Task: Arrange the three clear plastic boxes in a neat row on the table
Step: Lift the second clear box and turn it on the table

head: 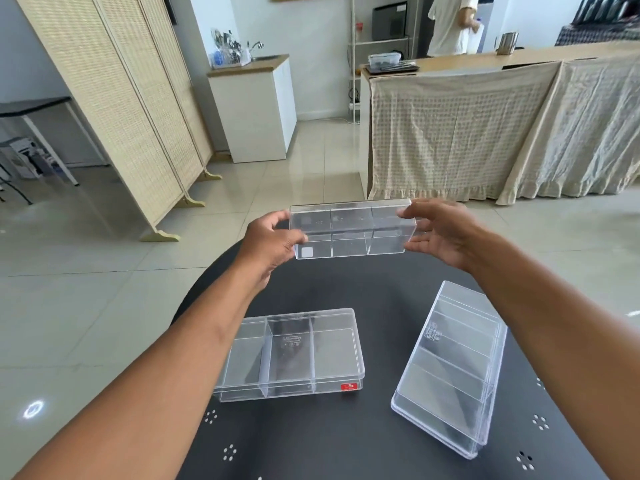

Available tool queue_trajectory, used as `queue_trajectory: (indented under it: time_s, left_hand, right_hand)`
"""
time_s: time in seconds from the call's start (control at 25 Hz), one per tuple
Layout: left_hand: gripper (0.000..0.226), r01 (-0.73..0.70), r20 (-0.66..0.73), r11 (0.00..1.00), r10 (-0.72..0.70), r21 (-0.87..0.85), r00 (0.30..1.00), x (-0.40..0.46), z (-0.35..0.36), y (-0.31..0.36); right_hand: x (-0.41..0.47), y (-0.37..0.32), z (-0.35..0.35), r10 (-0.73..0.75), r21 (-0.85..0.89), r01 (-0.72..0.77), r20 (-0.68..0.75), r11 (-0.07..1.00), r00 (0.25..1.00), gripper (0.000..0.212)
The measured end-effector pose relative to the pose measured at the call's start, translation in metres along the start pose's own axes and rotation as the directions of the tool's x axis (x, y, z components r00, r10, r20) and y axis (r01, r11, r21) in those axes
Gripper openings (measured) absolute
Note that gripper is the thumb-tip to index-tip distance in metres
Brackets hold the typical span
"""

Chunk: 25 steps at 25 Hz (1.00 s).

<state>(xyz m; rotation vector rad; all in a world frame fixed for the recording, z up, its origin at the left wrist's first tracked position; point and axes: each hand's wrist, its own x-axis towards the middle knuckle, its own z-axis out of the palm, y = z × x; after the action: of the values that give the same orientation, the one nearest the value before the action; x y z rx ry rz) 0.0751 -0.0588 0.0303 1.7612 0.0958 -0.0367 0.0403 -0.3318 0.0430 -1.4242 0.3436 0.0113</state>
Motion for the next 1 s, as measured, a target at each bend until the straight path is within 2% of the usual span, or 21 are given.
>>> queue_trajectory:
  time_s: [0.08, 0.12, 0.2, 0.28, 0.36, 0.48, 0.56, 0.84, 0.92, 1.0]
  left_hand:
    - [0.028, 0.042, -0.004, 0.992, -0.043, -0.123, 0.999, -0.003, -0.004, 0.0]
    - [0.026, 0.06, -0.002, 0.984, -0.061, -0.169, 0.998, -0.003, -0.006, -0.001]
    - [0.029, 0.061, -0.054, 0.977, -0.073, -0.204, 0.996, 0.003, -0.007, -0.01]
    - [0.02, 0.028, -0.142, 0.984, -0.054, -0.176, 0.988, 0.01, -0.006, -0.022]
    - [0.007, 0.031, -0.189, 0.989, -0.058, -0.143, 0.98, 0.016, -0.005, -0.032]
    - [0.017, 0.075, -0.182, 0.989, -0.098, -0.129, 0.978, 0.022, -0.004, -0.046]
    - [0.027, 0.079, -0.171, 0.993, -0.093, -0.085, 0.981, 0.025, -0.002, -0.051]
    - [0.025, 0.136, -0.217, 0.99, -0.126, 0.032, 0.968, 0.031, -0.002, -0.066]
    - [0.02, 0.12, -0.226, 0.988, -0.096, 0.097, 0.969, 0.028, -0.001, -0.066]
    - [0.016, 0.056, -0.233, 0.961, 0.009, 0.27, 0.972, 0.017, 0.001, -0.058]
  right_hand:
    - [0.004, 0.007, 0.005, 0.03, 0.1, -0.024, -0.052, 0.995, 0.998, 0.034]
    - [0.006, 0.011, 0.008, 0.02, 0.126, -0.007, -0.101, 0.992, 0.995, 0.039]
    - [0.014, 0.024, 0.014, -0.035, 0.144, 0.063, -0.188, 0.988, 0.981, 0.025]
    - [0.019, 0.037, 0.02, -0.061, 0.081, 0.085, -0.261, 0.993, 0.963, 0.012]
    - [0.024, 0.051, 0.023, -0.059, 0.025, 0.069, -0.279, 0.997, 0.958, 0.015]
    - [0.029, 0.069, 0.025, -0.032, -0.048, 0.019, -0.289, 0.999, 0.957, 0.022]
    - [0.034, 0.079, 0.024, -0.032, -0.161, -0.019, -0.308, 0.987, 0.951, 0.024]
    - [0.046, 0.077, 0.025, -0.053, -0.413, -0.078, -0.296, 0.907, 0.954, 0.019]
    - [0.043, 0.075, 0.026, -0.079, -0.479, -0.073, -0.29, 0.875, 0.954, 0.018]
    - [0.037, 0.068, 0.022, -0.141, -0.554, -0.041, -0.282, 0.831, 0.949, 0.024]
